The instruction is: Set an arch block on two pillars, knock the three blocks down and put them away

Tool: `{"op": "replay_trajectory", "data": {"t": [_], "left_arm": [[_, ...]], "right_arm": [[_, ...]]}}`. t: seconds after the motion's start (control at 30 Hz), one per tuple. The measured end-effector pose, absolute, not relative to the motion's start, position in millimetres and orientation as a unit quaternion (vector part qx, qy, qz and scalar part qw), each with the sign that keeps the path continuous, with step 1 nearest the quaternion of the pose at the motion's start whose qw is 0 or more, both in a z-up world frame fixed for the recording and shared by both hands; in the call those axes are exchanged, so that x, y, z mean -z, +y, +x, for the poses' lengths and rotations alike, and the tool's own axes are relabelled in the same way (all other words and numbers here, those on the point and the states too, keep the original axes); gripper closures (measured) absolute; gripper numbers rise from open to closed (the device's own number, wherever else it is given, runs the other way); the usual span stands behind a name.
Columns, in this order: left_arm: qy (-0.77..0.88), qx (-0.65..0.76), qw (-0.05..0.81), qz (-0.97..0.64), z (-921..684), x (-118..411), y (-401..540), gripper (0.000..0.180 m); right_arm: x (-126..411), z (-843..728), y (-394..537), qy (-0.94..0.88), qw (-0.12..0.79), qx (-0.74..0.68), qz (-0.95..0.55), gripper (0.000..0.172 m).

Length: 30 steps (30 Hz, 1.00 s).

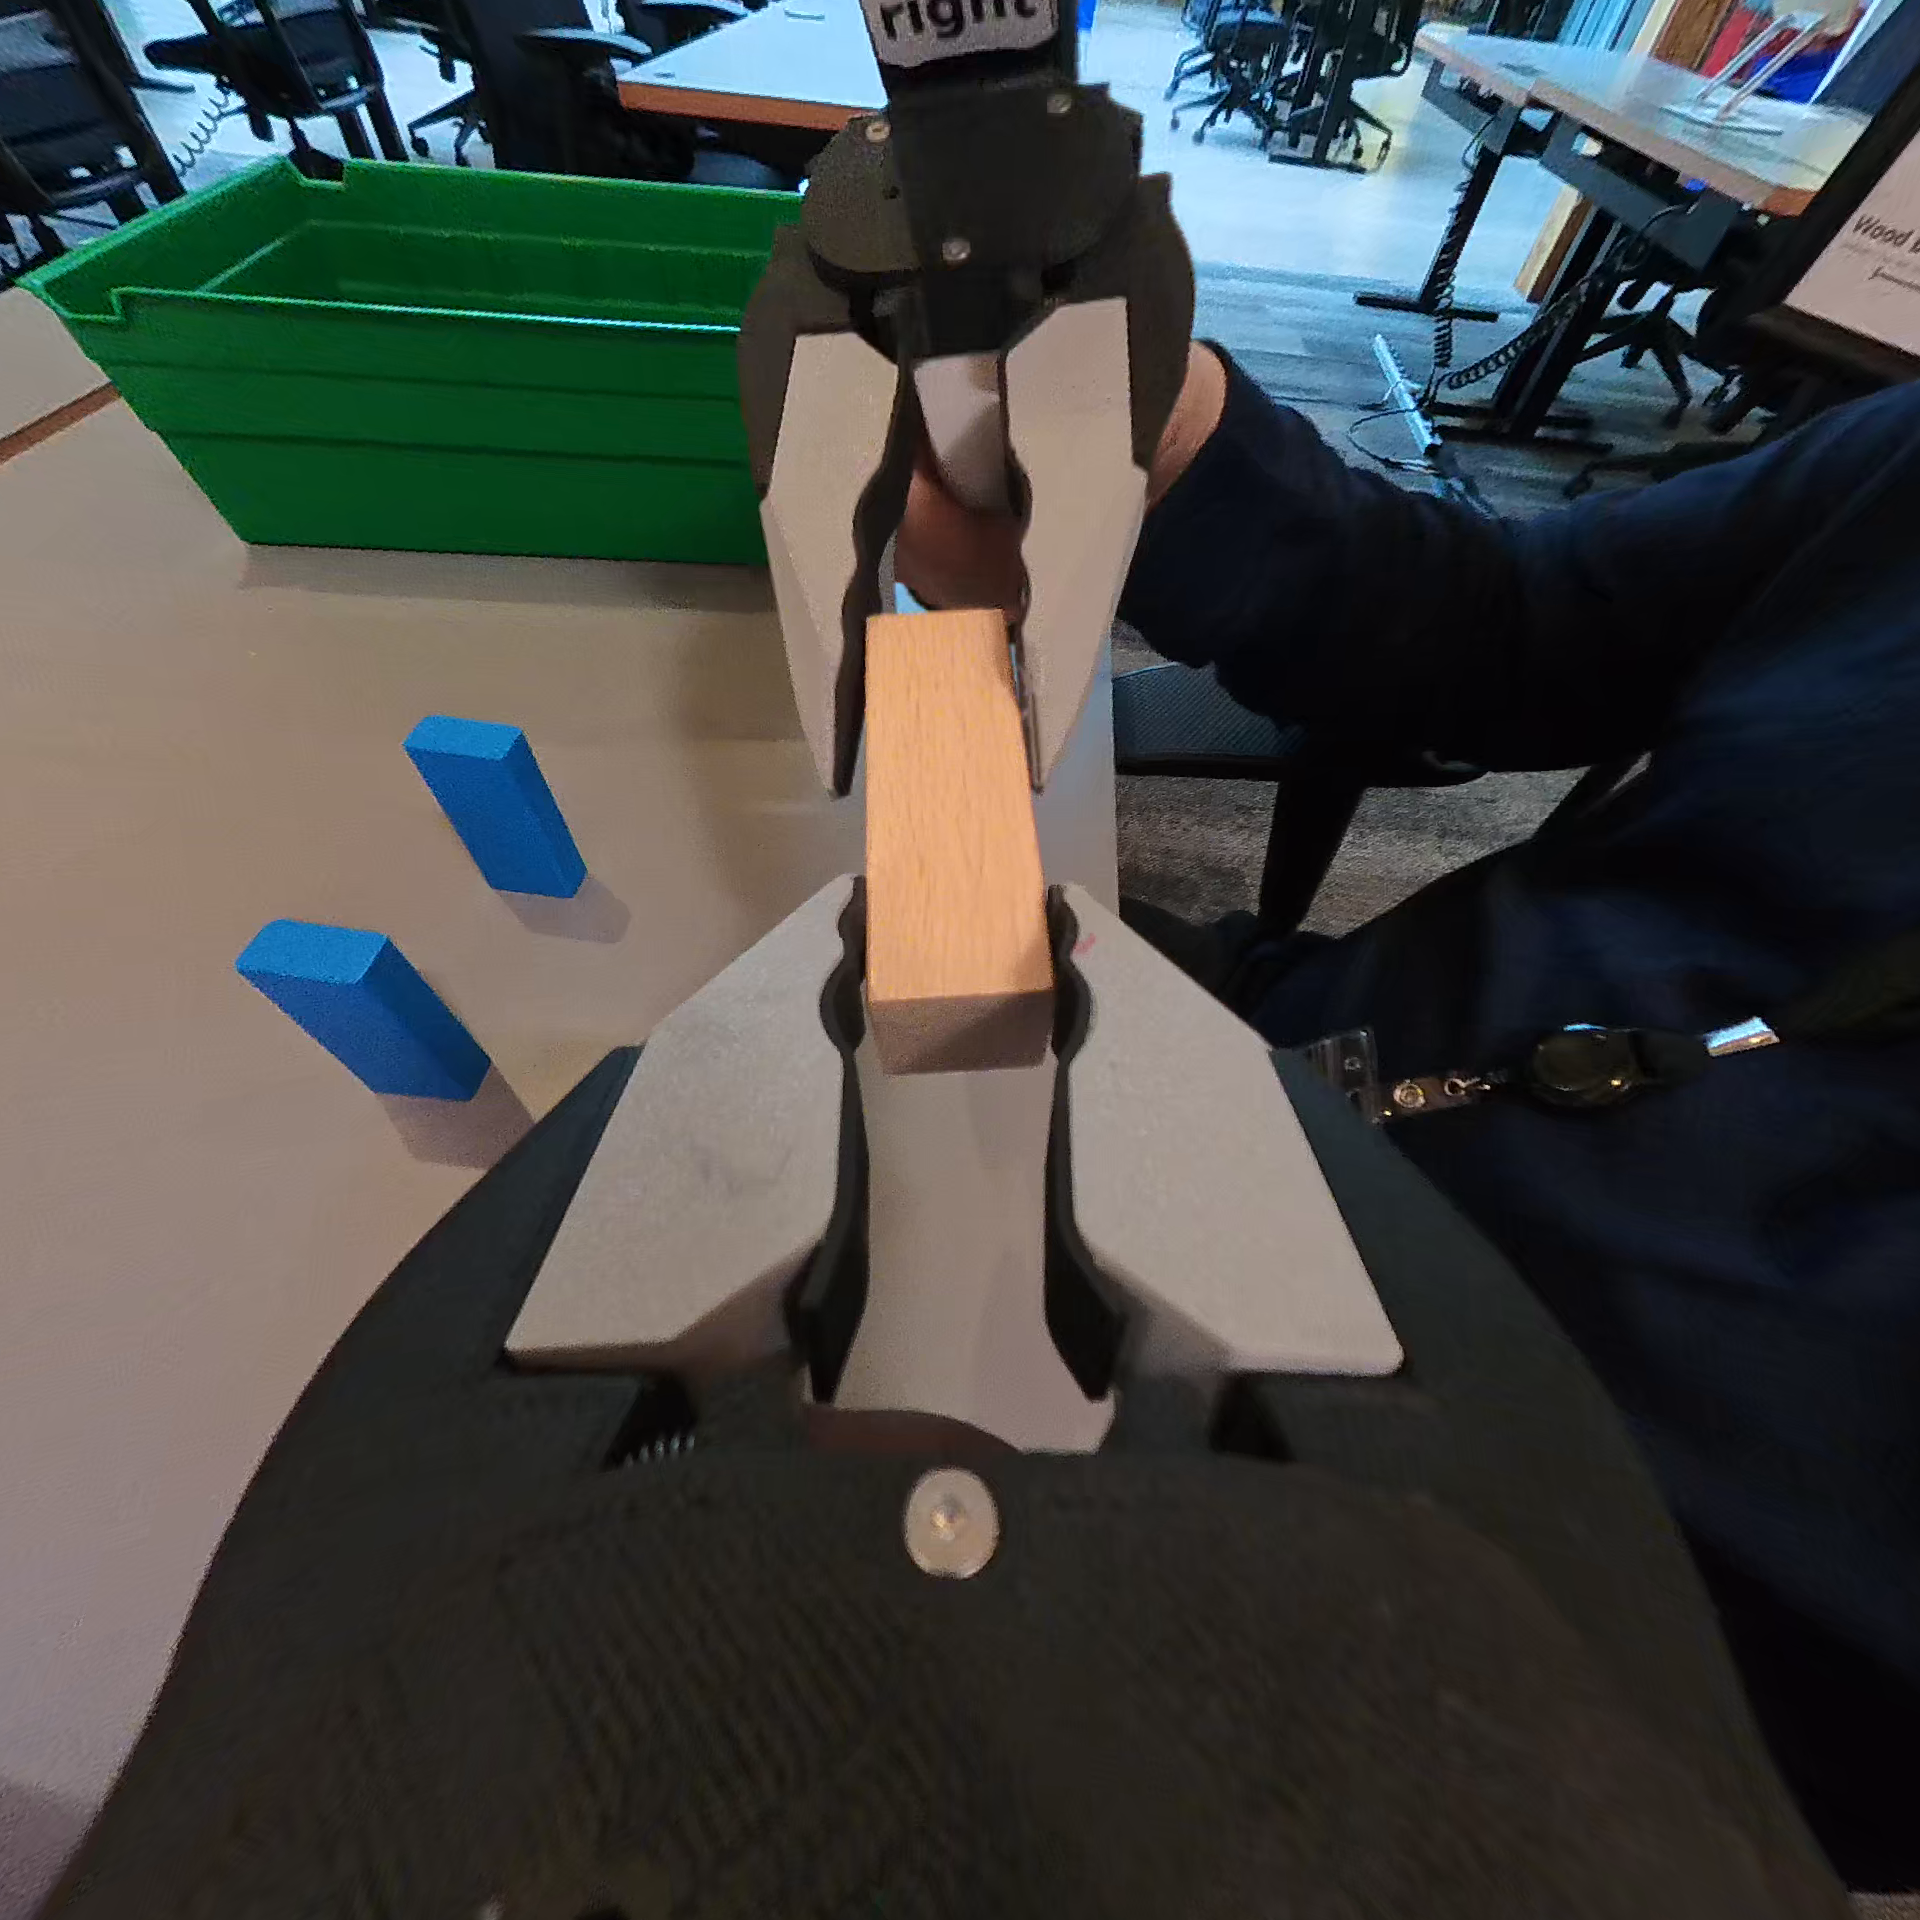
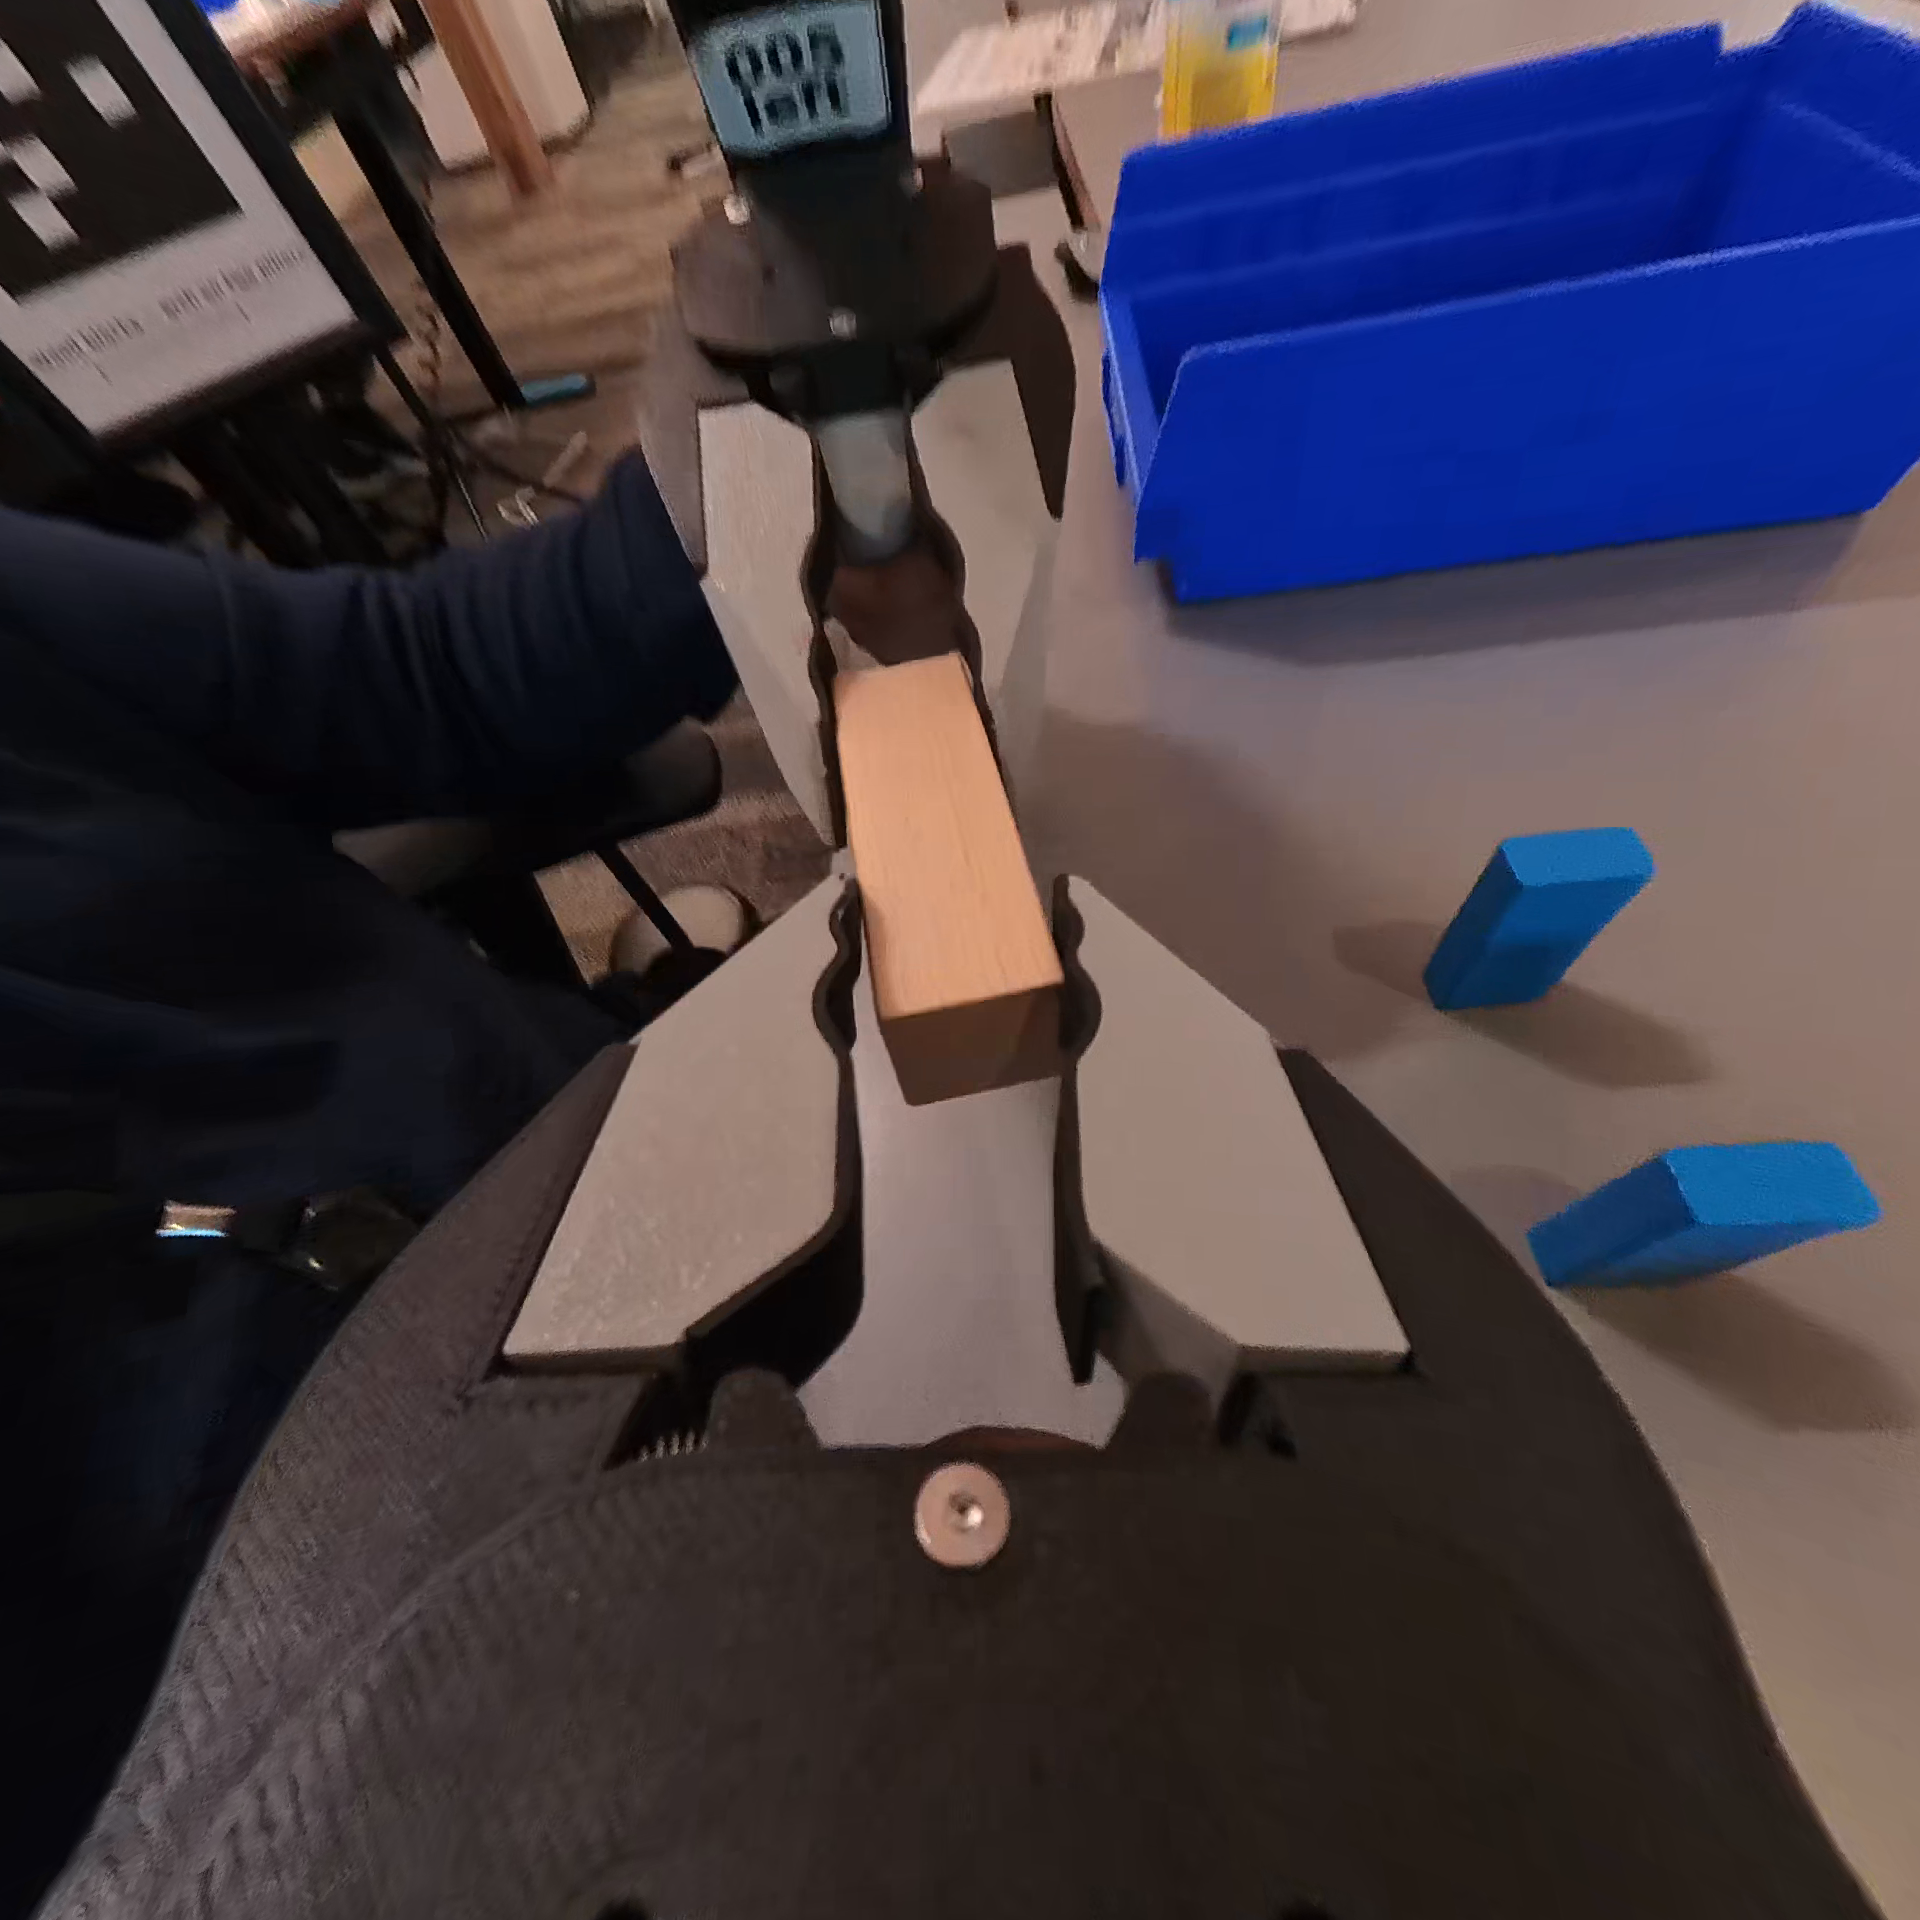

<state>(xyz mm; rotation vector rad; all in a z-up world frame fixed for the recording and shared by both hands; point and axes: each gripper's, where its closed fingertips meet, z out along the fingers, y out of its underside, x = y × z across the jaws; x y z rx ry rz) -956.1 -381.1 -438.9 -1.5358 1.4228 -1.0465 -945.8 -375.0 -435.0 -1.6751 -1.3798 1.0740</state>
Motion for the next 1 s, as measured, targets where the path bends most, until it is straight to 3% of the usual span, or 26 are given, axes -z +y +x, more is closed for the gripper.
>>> {"op": "replay_trajectory", "data": {"t": [0.23,0.47,0.7,1.0], "left_arm": [[0.573,0.393,0.372,-0.615,-952.5,452.8,-382.3,0.149],[0.56,0.412,0.358,-0.623,-947.5,458.5,-380.6,0.149],[0.578,0.404,0.355,-0.614,-943.3,461.0,-388.4,0.149],[0.59,0.382,0.356,-0.616,-941.6,464.4,-390.7,0.149]], "right_arm": [[453.3,-940.4,-374.9,-0.577,0.344,-0.345,-0.655,0.135],[459.3,-943.3,-378.0,-0.589,0.343,-0.323,-0.656,0.122],[474.3,-949.6,-381.3,-0.622,0.337,-0.271,-0.652,0.139],[481.0,-951.4,-388.7,-0.625,0.31,-0.295,-0.653,0.135]]}}
